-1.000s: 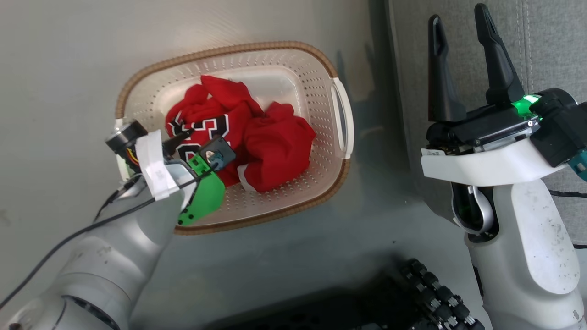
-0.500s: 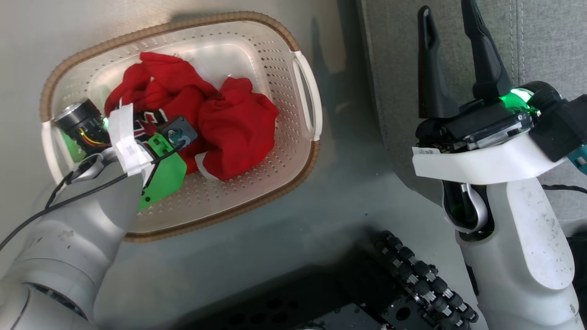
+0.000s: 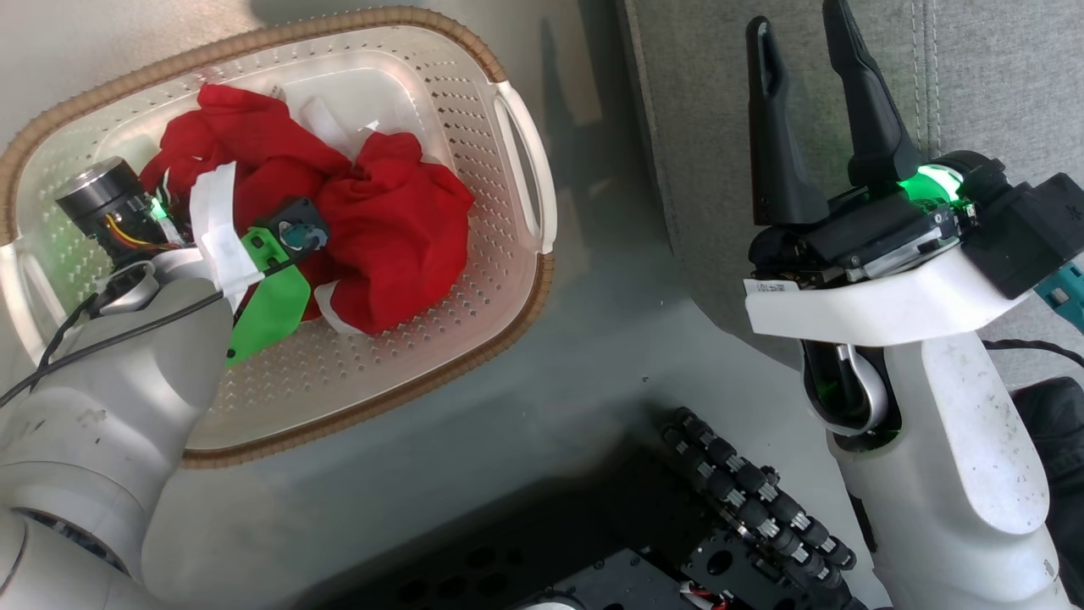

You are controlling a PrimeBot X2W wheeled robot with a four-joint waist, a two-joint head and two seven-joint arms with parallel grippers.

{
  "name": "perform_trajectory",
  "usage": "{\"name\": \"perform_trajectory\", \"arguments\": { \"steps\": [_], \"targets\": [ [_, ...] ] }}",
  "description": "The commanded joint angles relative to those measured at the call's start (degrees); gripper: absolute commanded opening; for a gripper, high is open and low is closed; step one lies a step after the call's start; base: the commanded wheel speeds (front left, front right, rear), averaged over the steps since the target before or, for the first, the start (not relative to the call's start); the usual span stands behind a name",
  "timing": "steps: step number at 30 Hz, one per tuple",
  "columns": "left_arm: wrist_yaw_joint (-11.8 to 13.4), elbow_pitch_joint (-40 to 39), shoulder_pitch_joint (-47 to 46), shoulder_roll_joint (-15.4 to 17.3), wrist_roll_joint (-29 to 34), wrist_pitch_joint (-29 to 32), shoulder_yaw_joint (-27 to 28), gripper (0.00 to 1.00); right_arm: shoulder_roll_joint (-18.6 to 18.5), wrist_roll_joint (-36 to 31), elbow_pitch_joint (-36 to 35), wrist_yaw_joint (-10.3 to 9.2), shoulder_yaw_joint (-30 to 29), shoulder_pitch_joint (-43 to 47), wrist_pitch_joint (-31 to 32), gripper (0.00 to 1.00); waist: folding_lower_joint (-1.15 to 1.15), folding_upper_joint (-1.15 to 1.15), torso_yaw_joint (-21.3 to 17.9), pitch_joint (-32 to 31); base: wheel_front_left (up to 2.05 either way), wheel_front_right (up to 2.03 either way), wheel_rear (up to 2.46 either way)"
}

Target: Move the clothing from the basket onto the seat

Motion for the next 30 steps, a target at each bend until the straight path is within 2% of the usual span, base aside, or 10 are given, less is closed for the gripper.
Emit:
{"name": "perform_trajectory", "arguments": {
  "steps": [1,2,9,15,30],
  "targets": [
    [-0.2,0.2,-0.8,0.8,-0.5,0.8,0.0,0.24,0.0,0.5,-0.1,0.00,0.1,-0.7,-0.2,1.00,0.00,0.00,-0.5,0.3,0.00,0.00,0.00],
    [-0.3,0.2,-0.8,0.9,-1.0,1.1,0.2,0.00,0.0,0.7,-0.2,0.00,0.1,-0.7,-0.2,1.00,0.00,0.00,-0.7,0.4,0.00,0.00,0.00],
    [-0.5,0.2,-0.7,2.9,-1.8,0.5,-0.2,0.00,0.0,0.5,-1.0,0.00,-0.5,-0.3,-0.2,1.00,0.00,0.00,-1.1,0.7,0.00,0.00,0.00],
    [-0.6,0.2,-0.2,4.0,-2.5,-3.1,-1.5,0.00,0.0,-0.3,-0.8,0.00,-1.2,-1.2,-0.2,1.00,0.00,0.00,-0.7,0.6,0.00,0.00,0.00],
    [-0.6,-2.0,3.3,-2.1,-6.7,-18.4,-1.9,0.00,0.0,-5.7,0.5,0.00,-4.6,1.5,-0.2,1.00,0.00,0.00,6.1,-7.1,0.00,0.00,0.00]
  ]
}}
